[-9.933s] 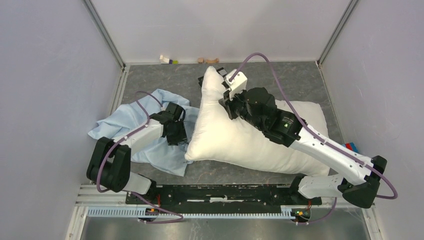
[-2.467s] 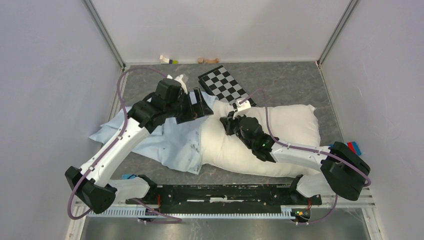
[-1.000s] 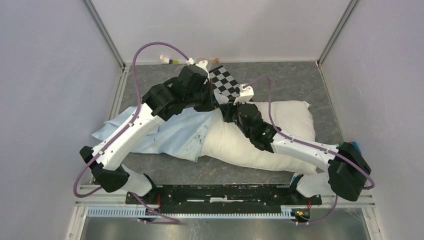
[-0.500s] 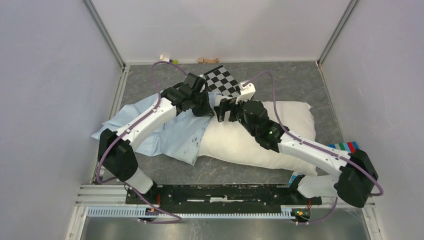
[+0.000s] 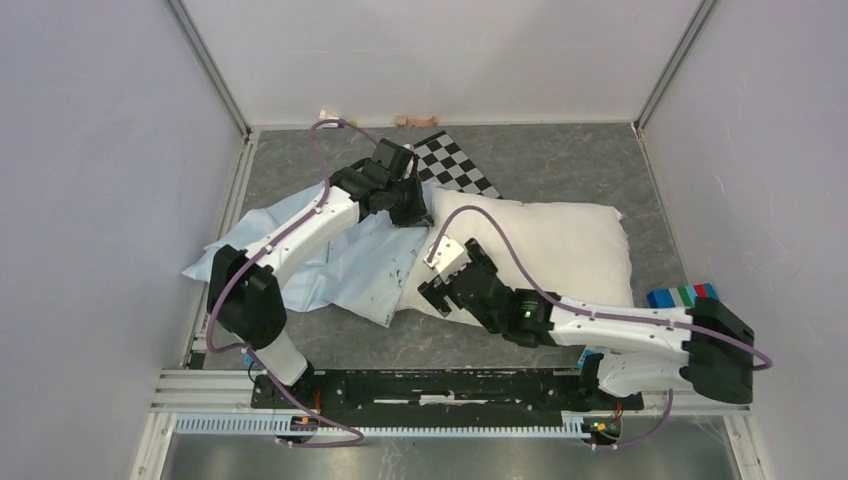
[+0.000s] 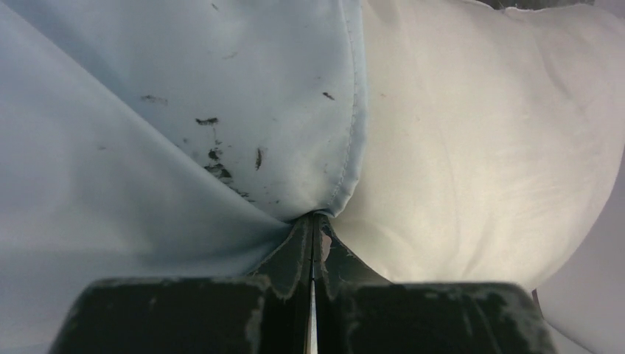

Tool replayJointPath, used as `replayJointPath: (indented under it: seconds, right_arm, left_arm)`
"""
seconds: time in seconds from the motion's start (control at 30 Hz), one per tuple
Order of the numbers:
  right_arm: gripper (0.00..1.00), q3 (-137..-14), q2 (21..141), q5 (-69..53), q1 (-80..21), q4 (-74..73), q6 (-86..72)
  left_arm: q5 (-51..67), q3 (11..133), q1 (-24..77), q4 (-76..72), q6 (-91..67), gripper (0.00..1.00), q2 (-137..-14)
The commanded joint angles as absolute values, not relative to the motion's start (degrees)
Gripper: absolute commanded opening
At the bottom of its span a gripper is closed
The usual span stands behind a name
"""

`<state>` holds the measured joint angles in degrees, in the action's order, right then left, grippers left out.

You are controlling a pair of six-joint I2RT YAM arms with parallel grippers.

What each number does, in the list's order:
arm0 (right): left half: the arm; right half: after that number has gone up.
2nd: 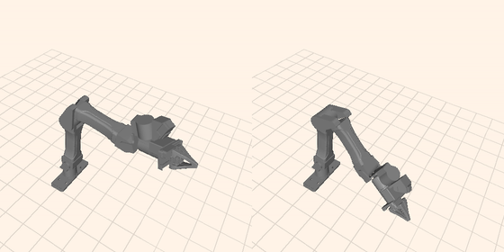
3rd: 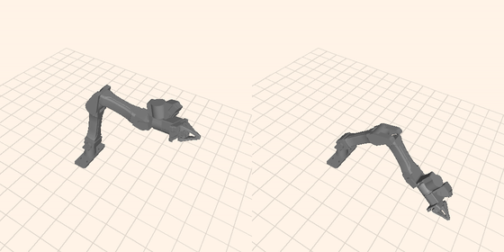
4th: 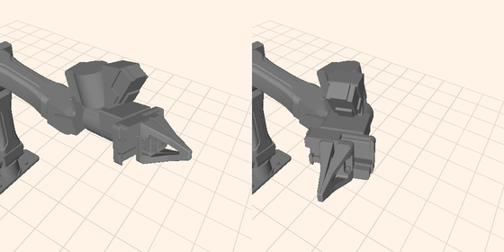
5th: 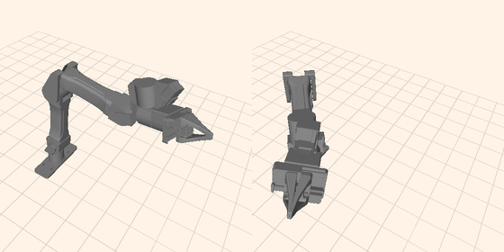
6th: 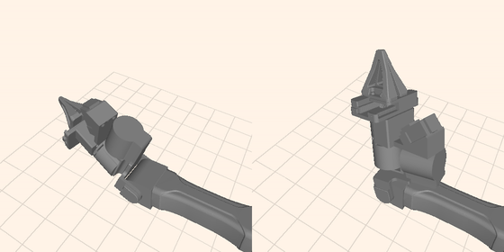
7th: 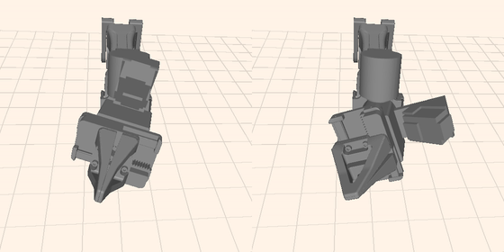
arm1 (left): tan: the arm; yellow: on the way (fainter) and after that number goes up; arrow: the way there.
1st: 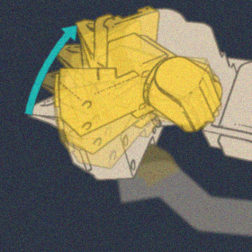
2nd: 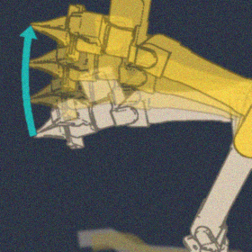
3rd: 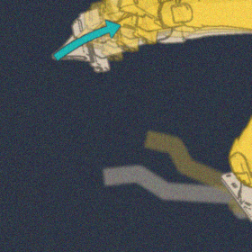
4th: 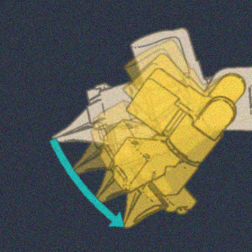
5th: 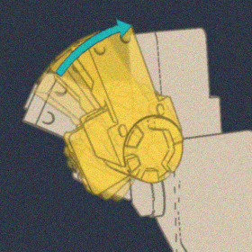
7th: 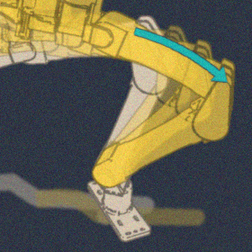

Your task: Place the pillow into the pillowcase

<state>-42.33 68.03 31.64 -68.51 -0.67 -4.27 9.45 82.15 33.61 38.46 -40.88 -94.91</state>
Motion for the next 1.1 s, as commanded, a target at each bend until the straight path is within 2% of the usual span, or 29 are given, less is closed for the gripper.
replayJointPath:
  seconds: [0.0,0.03,0.07,0.1,0.13,0.2,0.27,0.33,0.4,0.47,0.63,0.73,0.9,1.07]
  right_arm:
    - [0.91,-42.6,75.9,38.1,-67.9,1.7,-0.6]
    - [0.75,-44.9,77.9,36.6,-66.7,1.1,-1.2]
    - [0.42,-47.0,79.0,36.0,-65.8,0.2,-2.5]
    - [0.12,-49.1,79.0,35.5,-64.6,0.2,-3.6]
    - [0.00,-50.7,78.4,34.1,-63.3,0.1,-4.6]
    - [0.00,-53.1,76.9,31.1,-60.5,0.1,-7.1]
    - [0.00,-56.2,76.7,26.5,-57.8,-3.4,-9.2]
    - [0.00,-59.5,77.7,24.4,-56.8,-6.1,-10.3]
    - [0.00,-62.1,79.0,23.7,-56.6,-8.1,-11.3]
    - [0.00,-63.6,79.7,22.4,-56.1,-9.0,-12.3]
    - [0.00,-66.3,80.6,19.0,-53.9,-9.9,-14.9]
    - [0.00,-68.3,80.9,17.9,-53.4,-10.7,-15.3]
    - [0.00,-69.9,81.6,16.8,-53.3,-10.9,-15.3]
    - [0.00,-69.8,81.4,16.4,-53.3,-10.5,-15.6]
  left_arm:
    - [11.4,85.0,33.9,35.3,-38.4,0.02,-96.3]
    - [11.6,85.2,33.9,35.5,-38.4,0.02,-96.1]
    - [11.8,85.5,34.1,35.9,-38.3,0.02,-95.7]
    - [11.7,85.6,34.2,36.5,-38.1,0.02,-95.1]
    - [11.6,85.6,34.3,37.2,-37.8,0.03,-94.2]
    - [10.7,85.6,34.4,39.2,-37.0,0.06,-91.8]
    - [9.5,85.2,34.5,41.1,-35.9,0.23,-88.5]
    - [7.1,84.7,35.2,43.4,-35.0,0.48,-84.5]
    - [3.6,83.9,36.8,46.2,-33.9,0.65,-79.6]
    - [-1.6,82.7,39.0,49.2,-33.7,0.77,-75.8]
    - [-13.1,74.7,42.9,55.4,-37.9,0.85,-66.5]
    - [-18.0,67.4,47.7,57.0,-43.3,0.87,-61.7]
    - [-25.6,60.0,52.0,57.0,-52.2,0.87,-59.0]
    - [-34.9,57.3,52.6,55.4,-56.3,0.86,-61.4]
